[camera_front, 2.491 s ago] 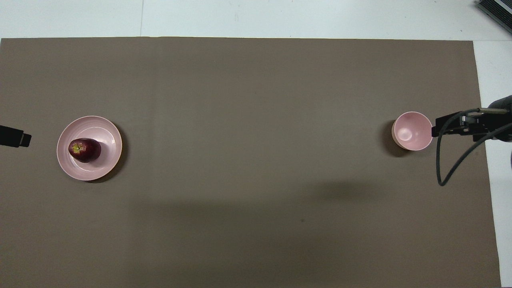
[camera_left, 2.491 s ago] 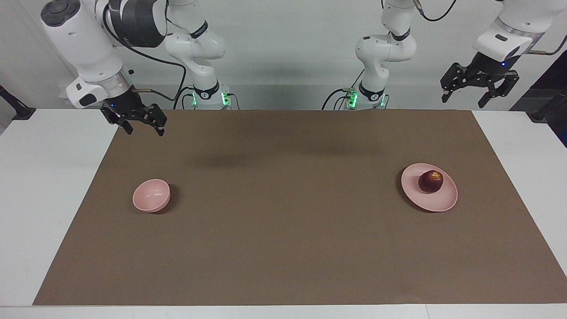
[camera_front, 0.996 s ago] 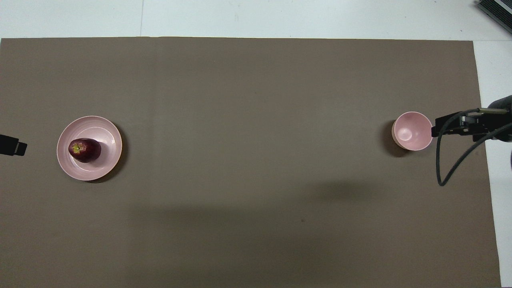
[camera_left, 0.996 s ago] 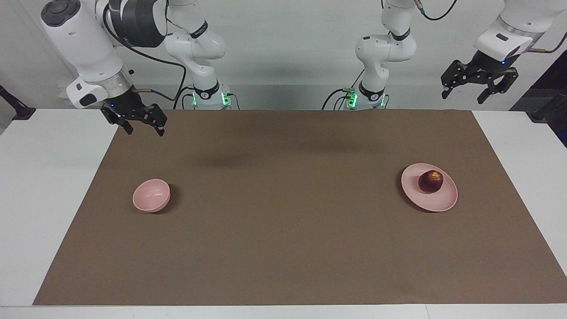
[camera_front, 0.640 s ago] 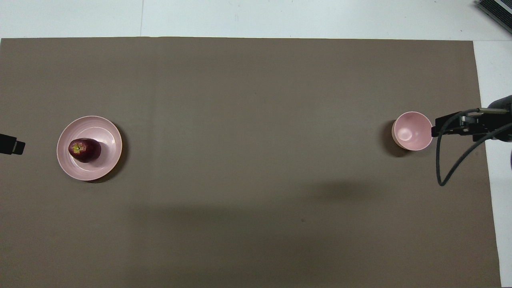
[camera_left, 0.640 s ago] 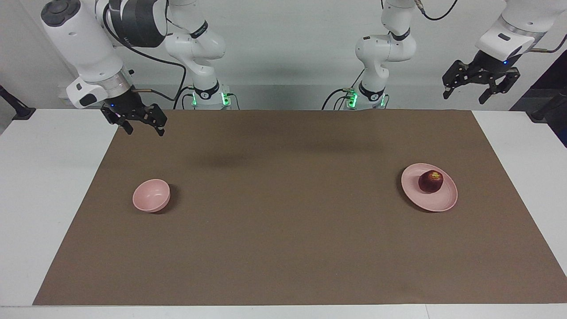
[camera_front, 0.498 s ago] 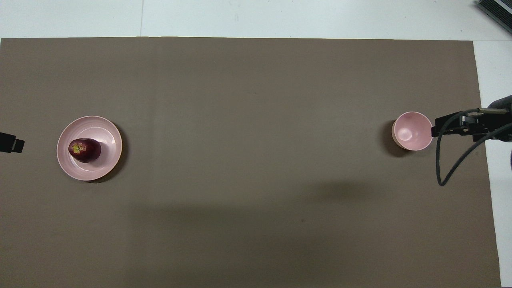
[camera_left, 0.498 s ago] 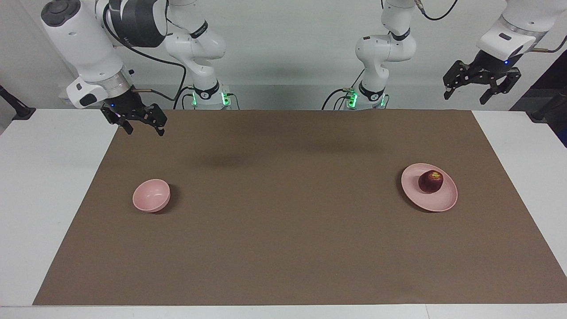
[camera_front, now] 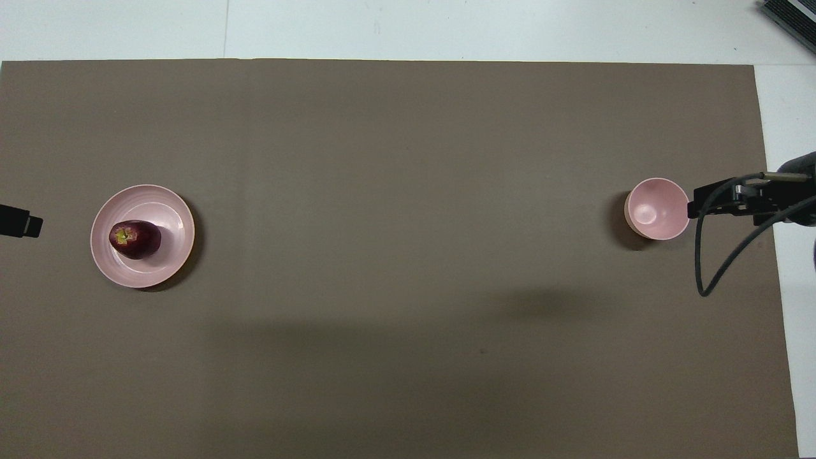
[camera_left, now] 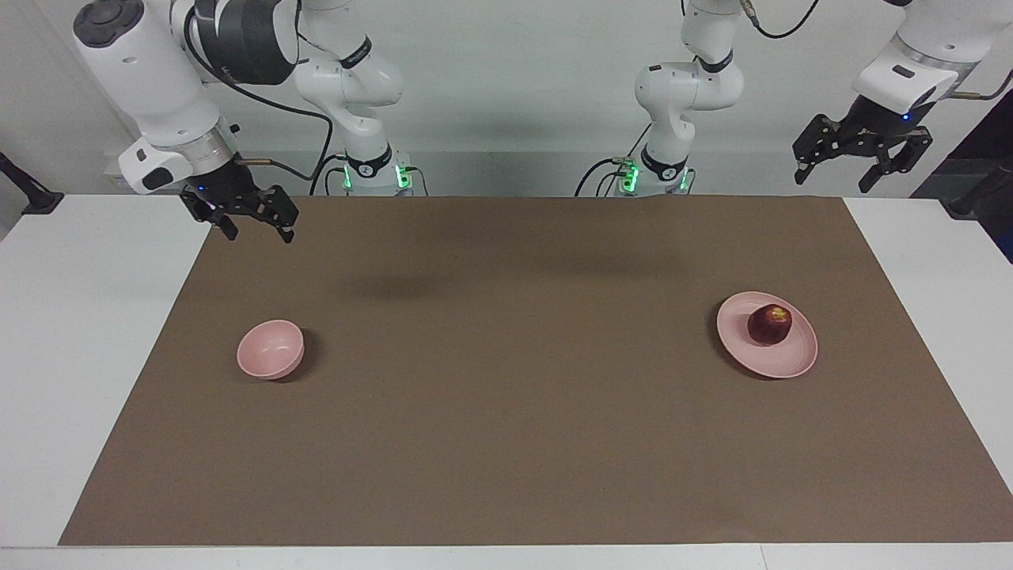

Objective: Move apple from plate to bowl

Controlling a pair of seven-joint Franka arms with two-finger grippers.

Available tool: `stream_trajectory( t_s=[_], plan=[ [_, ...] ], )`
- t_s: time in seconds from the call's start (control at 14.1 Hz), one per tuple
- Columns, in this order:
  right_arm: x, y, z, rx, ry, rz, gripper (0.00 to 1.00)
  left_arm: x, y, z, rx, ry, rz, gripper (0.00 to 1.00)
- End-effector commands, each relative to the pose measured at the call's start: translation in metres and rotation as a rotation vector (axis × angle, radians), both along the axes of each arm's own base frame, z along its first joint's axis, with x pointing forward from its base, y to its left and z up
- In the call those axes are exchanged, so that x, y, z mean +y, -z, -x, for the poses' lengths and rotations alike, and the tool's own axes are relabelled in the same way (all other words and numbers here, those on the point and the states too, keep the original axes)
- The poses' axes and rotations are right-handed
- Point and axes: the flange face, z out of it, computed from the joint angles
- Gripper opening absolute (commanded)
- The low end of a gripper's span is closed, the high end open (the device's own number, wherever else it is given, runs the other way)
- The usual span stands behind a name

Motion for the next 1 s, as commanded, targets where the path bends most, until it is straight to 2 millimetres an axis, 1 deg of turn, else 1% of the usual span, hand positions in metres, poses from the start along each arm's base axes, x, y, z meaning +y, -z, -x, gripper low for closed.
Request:
stream_trajectory(
  t_s=[0.0,0.07,0.21,0.43,0.5,0.64,0.78,0.85,0.93],
  plan=[
    [0.002,0.001,-0.001,-0.009,0.014,0.0,1.0,0.007,0.001,0.004,-0.018,-0.001,-0.009,1.0],
    [-0.001,0.0,0.0,-0.009,0.015,0.006,1.0,0.012,0.001,0.004,-0.016,-0.008,-0.008,1.0],
    [-0.006,0.0,0.0,-0.007,0.024,0.003,1.0,0.012,0.002,0.004,-0.013,-0.007,-0.006,1.0],
    [0.001,0.001,0.0,-0.008,0.008,0.0,1.0,0.013,0.004,0.007,-0.01,0.0,-0.004,1.0],
    [-0.003,0.0,0.0,-0.009,0.015,0.004,1.0,0.014,0.003,0.006,-0.019,0.009,-0.005,1.0],
    [-0.009,0.001,0.0,-0.008,0.024,0.004,1.0,0.018,0.012,0.003,-0.023,0.007,-0.005,1.0],
    [-0.008,0.001,0.0,-0.009,0.033,-0.003,1.0,0.02,0.022,0.0,-0.023,0.008,-0.005,1.0],
    [-0.004,0.001,0.0,-0.009,0.044,-0.008,1.0,0.029,0.03,-0.001,-0.018,0.01,-0.005,1.0],
    [0.0,0.001,-0.001,-0.009,0.09,-0.019,1.0,0.029,0.037,-0.003,-0.02,0.026,-0.002,1.0]
  ],
)
